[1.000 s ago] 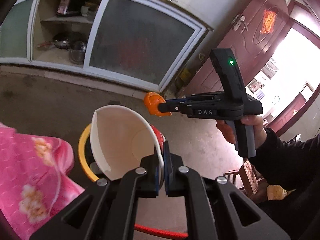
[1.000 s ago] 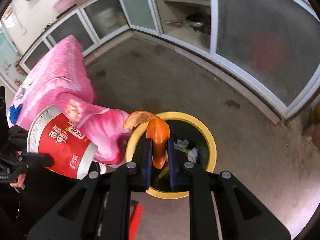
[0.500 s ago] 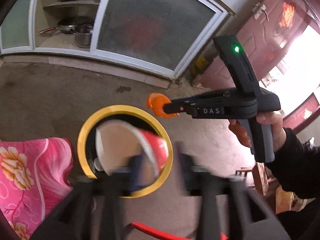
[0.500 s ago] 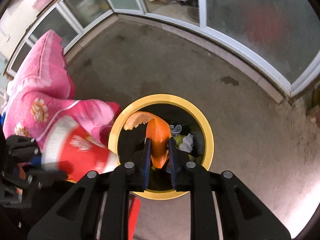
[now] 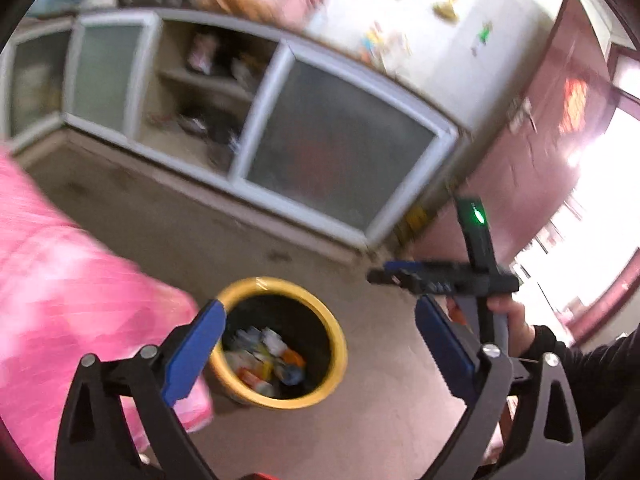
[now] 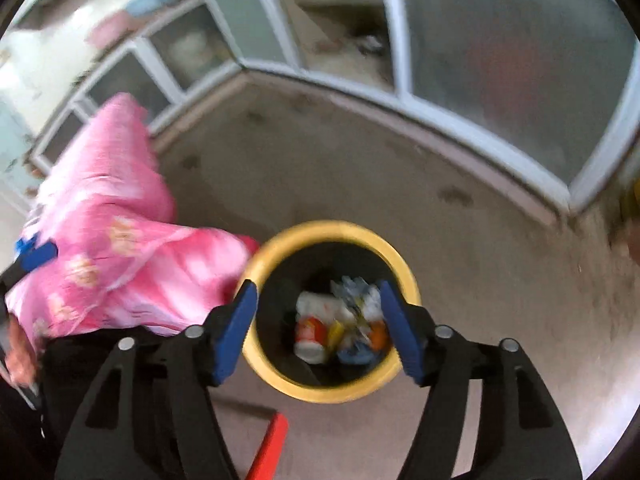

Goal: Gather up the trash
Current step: 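Move both tools back over the table toward the blue gloves, then grasp one blue glove with the left tool while the right tool grasps the other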

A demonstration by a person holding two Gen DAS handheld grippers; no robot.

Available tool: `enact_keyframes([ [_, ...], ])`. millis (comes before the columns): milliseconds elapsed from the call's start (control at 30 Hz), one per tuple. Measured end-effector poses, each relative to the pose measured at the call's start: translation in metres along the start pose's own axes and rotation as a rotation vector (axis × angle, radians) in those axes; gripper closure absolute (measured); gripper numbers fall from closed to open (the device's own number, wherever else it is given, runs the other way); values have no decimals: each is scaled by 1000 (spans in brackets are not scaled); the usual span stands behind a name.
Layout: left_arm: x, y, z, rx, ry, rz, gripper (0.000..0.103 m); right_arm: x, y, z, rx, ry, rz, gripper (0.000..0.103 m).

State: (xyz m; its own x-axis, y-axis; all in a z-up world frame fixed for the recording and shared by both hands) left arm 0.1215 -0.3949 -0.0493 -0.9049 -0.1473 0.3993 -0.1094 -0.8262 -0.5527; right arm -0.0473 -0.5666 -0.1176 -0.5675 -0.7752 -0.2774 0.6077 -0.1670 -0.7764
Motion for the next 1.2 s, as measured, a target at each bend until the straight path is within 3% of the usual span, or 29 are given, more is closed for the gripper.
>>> enact_keyframes([
  [33,-6,-20,2,32,-6,34,8,-20,-7,5,32,-35,43,39],
  [133,-41,-101,3,148,-29,261,8,-80,-22,18,113,-139,157,34],
  [233,-85,-186,-7,221,-36,575,8,-151,-25,25,129,-250,290,31],
  [367,-132,-290,-32,262,-58,973,8,-252,-12,24,121,-416,393,30],
  [467,-158,-342,-54,260,-109,1164,8,-307,3,22,100,-480,429,30],
  [600,-181,-373,-80,254,-189,1240,8,-376,23,19,68,-534,471,30],
  [733,-206,-376,-92,205,-211,1322,8,-429,34,12,49,-574,499,30],
  [967,-241,-364,-74,210,-231,1283,8,-492,62,10,26,-593,488,29],
  [1200,-290,-353,-67,190,-280,1272,8,-518,97,3,-25,-628,449,28],
])
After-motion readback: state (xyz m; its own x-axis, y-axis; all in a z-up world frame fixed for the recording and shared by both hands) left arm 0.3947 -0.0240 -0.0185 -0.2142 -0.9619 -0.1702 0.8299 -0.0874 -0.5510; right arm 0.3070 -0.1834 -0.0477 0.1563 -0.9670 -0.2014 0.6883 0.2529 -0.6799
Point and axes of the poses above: each gripper's, at about its wrist camera, not at the fingertips, and y roughly the way its jaws point, x to its right, z to its top, the point moved 8 cm from there along y, roughly the way its jaws point
